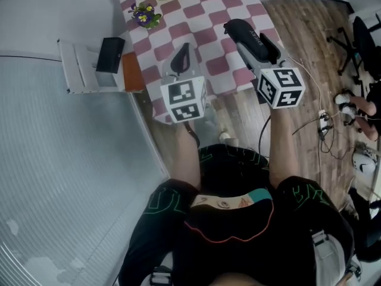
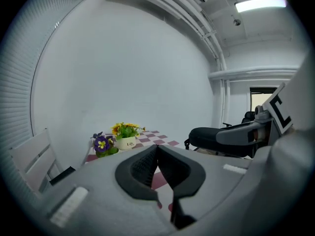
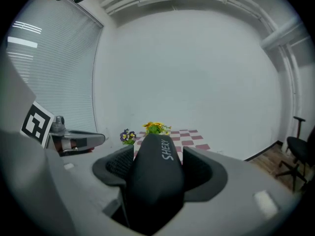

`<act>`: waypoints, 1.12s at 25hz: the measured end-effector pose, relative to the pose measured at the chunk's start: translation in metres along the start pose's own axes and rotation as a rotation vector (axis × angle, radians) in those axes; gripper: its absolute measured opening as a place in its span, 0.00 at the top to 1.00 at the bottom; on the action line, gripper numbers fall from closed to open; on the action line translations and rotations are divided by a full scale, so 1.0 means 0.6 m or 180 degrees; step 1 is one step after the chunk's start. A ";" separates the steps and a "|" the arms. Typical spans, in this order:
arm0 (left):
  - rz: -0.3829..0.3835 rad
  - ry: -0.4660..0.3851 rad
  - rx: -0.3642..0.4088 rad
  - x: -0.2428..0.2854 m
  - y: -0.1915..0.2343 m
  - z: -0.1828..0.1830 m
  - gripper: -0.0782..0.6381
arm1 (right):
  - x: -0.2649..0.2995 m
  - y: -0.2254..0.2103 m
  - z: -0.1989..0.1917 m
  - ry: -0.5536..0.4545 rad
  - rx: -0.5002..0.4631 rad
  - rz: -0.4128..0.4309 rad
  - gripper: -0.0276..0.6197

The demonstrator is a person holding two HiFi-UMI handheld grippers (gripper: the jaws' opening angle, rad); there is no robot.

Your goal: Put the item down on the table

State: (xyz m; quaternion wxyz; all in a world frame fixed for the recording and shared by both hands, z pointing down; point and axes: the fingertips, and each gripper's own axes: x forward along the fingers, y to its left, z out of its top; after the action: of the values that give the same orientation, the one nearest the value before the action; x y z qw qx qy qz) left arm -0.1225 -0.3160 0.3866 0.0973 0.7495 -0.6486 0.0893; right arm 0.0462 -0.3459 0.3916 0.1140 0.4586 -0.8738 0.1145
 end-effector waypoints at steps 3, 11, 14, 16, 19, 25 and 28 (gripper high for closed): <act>-0.0028 0.0118 -0.0142 0.037 0.020 -0.028 0.88 | 0.044 -0.005 -0.008 0.0164 -0.0060 -0.0027 0.47; -0.0054 0.0119 -0.0025 0.120 0.104 -0.022 0.88 | 0.190 0.029 0.013 0.0373 -0.0243 0.0017 0.47; -0.0084 0.0116 -0.0143 0.142 0.128 -0.023 0.88 | 0.232 0.048 0.023 0.0417 -0.0314 0.0041 0.47; -0.0089 0.0143 -0.0212 0.151 0.141 -0.030 0.88 | 0.251 0.053 0.023 0.0466 -0.0343 0.0040 0.47; -0.0107 0.0186 -0.0259 0.166 0.153 -0.042 0.88 | 0.274 0.052 0.016 0.0567 -0.0371 0.0028 0.47; -0.0112 0.0308 -0.0395 0.192 0.163 -0.076 0.88 | 0.323 0.049 -0.012 0.0766 -0.0477 0.0019 0.47; -0.0120 0.0402 -0.0360 0.193 0.166 -0.093 0.88 | 0.338 0.042 -0.027 0.0802 -0.0386 0.0021 0.47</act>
State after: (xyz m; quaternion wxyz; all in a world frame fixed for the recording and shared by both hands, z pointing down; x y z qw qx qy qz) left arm -0.2050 -0.4255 0.4737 0.1819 0.7478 -0.6310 0.0978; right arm -0.0856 -0.4842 0.4666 0.2499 0.4300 -0.8594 0.1185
